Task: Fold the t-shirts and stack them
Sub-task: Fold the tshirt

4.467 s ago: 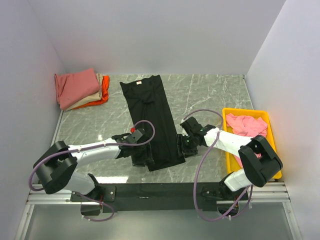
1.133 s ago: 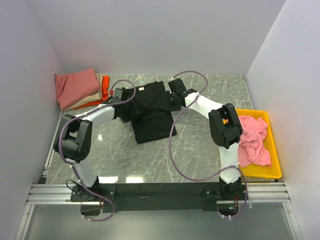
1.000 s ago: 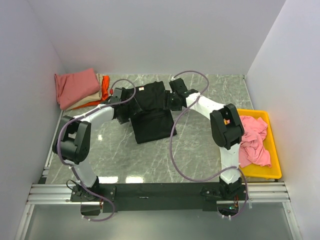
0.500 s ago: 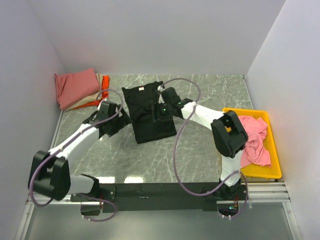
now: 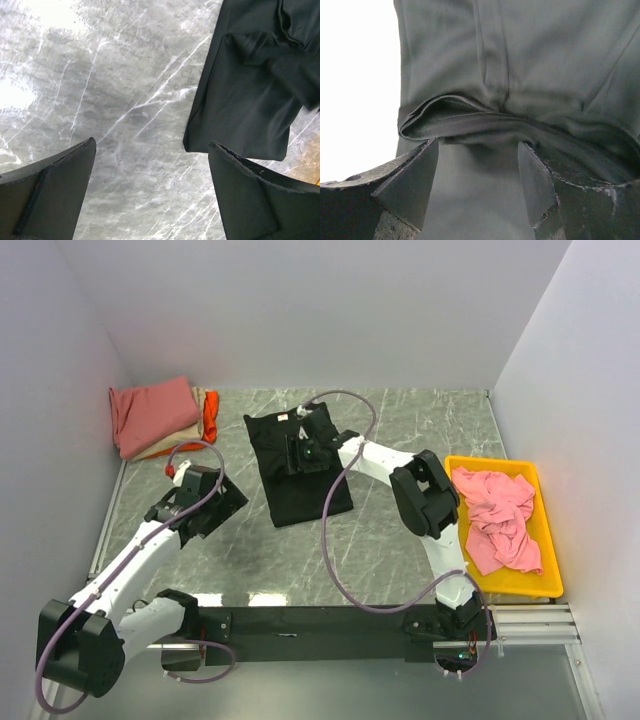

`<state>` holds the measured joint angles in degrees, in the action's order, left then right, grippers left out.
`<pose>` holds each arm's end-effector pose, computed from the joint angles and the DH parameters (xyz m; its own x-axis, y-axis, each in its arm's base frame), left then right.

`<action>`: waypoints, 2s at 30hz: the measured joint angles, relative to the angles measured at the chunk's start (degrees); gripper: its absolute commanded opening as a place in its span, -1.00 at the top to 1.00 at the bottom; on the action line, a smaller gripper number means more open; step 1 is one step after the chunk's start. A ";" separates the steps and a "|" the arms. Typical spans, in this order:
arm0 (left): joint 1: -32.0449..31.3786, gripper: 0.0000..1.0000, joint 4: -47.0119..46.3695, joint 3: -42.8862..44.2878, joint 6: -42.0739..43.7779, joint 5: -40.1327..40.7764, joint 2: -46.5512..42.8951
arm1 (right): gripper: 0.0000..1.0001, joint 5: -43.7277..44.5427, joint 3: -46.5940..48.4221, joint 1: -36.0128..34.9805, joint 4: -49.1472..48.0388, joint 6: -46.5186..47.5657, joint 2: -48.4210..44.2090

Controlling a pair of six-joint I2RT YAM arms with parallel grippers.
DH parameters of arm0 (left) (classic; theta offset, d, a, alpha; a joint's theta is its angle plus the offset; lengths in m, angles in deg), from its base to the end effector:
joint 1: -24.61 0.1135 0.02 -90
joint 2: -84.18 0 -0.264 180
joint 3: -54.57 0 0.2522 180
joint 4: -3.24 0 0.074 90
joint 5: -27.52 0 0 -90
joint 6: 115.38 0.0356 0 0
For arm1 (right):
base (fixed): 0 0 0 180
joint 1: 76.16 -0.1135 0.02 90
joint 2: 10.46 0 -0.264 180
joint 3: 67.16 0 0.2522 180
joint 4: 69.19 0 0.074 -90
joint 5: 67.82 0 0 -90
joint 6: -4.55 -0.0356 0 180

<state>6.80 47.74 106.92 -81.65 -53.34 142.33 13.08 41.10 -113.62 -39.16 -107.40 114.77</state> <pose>0.1934 -0.0562 0.2283 -0.5776 -0.6769 -0.4563 -0.4952 0.7349 -0.4634 0.3839 0.3012 0.1757 -0.7949 -0.1441 -0.5893 -0.4194 0.8324 0.3622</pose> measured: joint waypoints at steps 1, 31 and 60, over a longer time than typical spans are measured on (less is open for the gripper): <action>0.00 -0.99 0.22 -0.13 -0.20 0.00 -0.20 | -0.43 0.72 1.55 0.07 -0.13 0.07 0.79; -9.68 -0.20 -17.64 -0.85 1.29 -13.97 22.51 | -0.43 0.48 -40.19 12.63 -0.11 -7.37 -31.87; -18.64 0.99 -19.34 -7.08 -1.77 -14.95 18.49 | 1.00 -11.50 -53.62 12.20 -4.46 -9.84 -36.50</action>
<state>-11.84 28.40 99.84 -83.42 -68.29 160.82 1.58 -12.52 -101.42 -43.62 -117.24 78.27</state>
